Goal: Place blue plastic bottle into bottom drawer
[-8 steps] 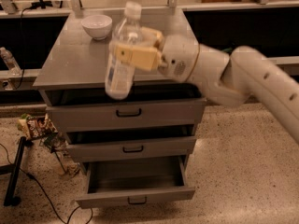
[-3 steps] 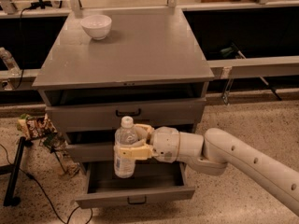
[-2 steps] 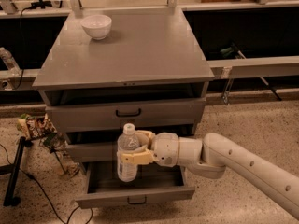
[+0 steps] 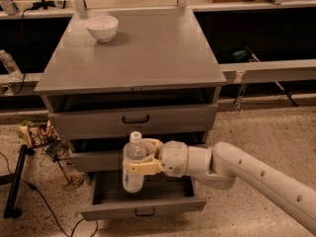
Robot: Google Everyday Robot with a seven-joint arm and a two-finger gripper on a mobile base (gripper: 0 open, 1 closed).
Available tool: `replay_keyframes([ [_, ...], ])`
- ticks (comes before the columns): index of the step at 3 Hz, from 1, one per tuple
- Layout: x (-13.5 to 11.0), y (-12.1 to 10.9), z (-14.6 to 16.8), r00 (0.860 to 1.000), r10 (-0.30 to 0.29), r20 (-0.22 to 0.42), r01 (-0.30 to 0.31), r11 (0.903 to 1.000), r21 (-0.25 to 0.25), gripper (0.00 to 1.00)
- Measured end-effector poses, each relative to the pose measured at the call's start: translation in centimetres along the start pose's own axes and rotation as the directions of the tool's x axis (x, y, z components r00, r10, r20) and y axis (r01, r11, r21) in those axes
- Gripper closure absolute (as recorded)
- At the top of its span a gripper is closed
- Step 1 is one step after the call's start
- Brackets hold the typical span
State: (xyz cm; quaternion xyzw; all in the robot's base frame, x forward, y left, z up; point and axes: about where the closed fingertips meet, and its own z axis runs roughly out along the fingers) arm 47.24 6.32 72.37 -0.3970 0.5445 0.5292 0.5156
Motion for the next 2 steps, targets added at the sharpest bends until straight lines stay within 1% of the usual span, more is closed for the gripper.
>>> replay_keyframes([
  [1, 2.8, -2.5, 1.3, 0.999, -0.038, -0.018, 0.038, 0.9993, 0.004, 1.00],
  [2, 5.3, -4.0, 3.5, 0.993, -0.082, -0.083, 0.081, 0.9965, -0.022, 1.00],
])
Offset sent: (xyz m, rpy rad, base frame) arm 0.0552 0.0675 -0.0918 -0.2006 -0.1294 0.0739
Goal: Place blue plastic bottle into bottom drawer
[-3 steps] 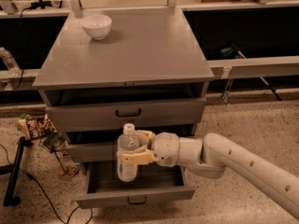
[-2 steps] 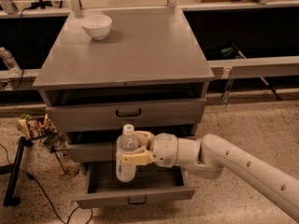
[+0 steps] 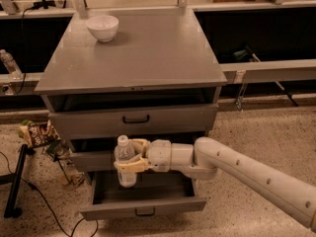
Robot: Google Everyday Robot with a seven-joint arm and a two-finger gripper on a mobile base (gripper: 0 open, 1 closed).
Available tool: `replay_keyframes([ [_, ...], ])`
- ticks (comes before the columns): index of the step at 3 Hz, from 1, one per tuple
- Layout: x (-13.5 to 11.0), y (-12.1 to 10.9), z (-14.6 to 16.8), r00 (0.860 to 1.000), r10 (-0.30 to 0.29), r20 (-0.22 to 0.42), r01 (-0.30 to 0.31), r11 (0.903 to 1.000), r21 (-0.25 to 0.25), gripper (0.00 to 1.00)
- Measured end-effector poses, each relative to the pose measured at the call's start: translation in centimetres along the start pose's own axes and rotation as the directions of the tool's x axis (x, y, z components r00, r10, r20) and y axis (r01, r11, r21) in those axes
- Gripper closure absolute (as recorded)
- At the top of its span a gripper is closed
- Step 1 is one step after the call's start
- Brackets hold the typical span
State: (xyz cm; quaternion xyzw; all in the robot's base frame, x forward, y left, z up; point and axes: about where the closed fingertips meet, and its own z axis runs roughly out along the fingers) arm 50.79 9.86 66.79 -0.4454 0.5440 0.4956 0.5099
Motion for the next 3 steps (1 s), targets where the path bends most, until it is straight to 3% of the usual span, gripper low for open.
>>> replay_keyframes([
  [1, 4.2, -0.7, -0.5, 0.996, -0.026, -0.087, 0.026, 0.9997, -0.002, 1.00],
  [2, 8.1, -0.5, -1.6, 0.992, -0.056, -0.113, 0.060, 0.9977, 0.031, 1.00],
  [3, 13.7, -1.4, -3.2, 0.981, -0.151, -0.126, 0.165, 0.9803, 0.109, 1.00],
])
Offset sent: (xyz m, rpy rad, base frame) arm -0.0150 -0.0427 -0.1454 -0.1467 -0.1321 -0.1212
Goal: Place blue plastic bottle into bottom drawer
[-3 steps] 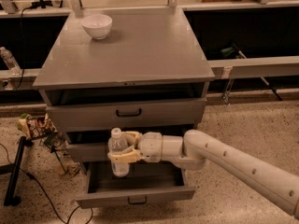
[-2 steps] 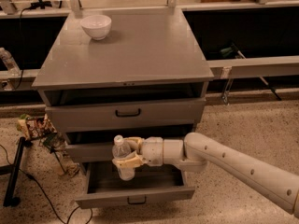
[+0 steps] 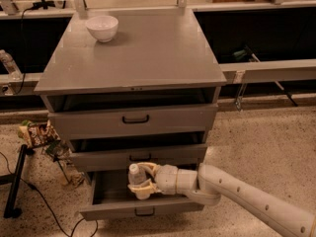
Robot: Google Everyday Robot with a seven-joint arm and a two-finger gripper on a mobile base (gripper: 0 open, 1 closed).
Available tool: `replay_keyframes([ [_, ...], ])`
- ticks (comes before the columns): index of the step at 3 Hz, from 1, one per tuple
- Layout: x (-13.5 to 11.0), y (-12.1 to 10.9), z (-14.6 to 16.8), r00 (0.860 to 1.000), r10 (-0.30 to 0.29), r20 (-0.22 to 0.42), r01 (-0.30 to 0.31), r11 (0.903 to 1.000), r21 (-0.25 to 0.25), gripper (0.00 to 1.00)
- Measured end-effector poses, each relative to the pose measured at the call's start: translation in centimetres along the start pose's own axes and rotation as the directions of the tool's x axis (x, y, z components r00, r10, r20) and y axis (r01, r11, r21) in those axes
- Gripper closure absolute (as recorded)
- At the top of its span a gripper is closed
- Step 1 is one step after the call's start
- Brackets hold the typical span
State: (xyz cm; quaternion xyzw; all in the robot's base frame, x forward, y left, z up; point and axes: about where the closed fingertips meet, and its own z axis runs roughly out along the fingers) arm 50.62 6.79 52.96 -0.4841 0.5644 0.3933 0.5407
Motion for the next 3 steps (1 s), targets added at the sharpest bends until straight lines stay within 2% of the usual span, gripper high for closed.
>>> replay_keyframes([
  [1, 0.0, 0.0, 0.0, 1.000, 0.000, 0.000, 0.000, 1.0000, 0.000, 1.00],
  [2, 2.6, 0.0, 0.1, 0.999, 0.033, 0.009, -0.034, 0.9981, 0.051, 1.00],
  [3, 6.0, 0.0, 0.3, 0.997, 0.075, 0.023, -0.078, 0.9902, 0.116, 1.00],
])
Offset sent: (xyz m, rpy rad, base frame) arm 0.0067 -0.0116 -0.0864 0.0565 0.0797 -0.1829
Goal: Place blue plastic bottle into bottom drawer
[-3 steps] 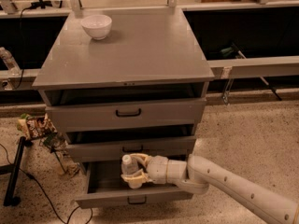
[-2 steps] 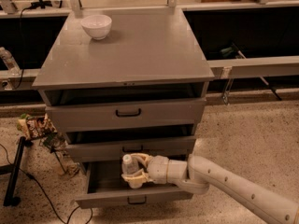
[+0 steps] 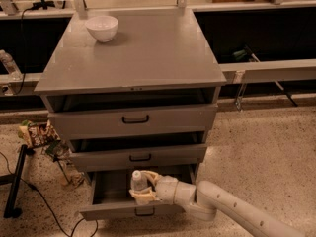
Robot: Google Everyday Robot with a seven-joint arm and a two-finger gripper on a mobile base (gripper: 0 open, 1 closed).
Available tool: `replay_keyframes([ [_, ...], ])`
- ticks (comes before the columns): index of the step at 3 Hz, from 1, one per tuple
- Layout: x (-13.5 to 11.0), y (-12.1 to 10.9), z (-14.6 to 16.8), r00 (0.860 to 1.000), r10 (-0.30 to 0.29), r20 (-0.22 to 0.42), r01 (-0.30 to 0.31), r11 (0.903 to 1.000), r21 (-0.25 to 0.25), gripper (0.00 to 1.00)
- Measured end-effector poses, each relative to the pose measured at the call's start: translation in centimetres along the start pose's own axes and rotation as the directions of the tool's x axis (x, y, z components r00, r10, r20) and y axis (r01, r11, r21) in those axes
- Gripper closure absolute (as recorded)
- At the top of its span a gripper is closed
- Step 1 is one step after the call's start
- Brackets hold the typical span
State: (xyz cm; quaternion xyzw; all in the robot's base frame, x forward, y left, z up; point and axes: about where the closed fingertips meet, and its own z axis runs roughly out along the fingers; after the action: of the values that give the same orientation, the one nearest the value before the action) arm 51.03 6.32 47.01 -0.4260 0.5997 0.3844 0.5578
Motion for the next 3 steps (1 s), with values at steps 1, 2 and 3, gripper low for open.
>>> replay_keyframes([
  [1, 1.9, -0.2, 0.0, 1.000, 0.024, 0.006, -0.024, 0.9991, 0.036, 1.00],
  [2, 1.9, -0.1, 0.0, 1.000, 0.024, 0.006, -0.024, 0.9991, 0.036, 1.00],
  [3, 3.2, -0.9, 0.6, 1.000, 0.020, 0.010, -0.020, 0.9993, 0.031, 1.00],
])
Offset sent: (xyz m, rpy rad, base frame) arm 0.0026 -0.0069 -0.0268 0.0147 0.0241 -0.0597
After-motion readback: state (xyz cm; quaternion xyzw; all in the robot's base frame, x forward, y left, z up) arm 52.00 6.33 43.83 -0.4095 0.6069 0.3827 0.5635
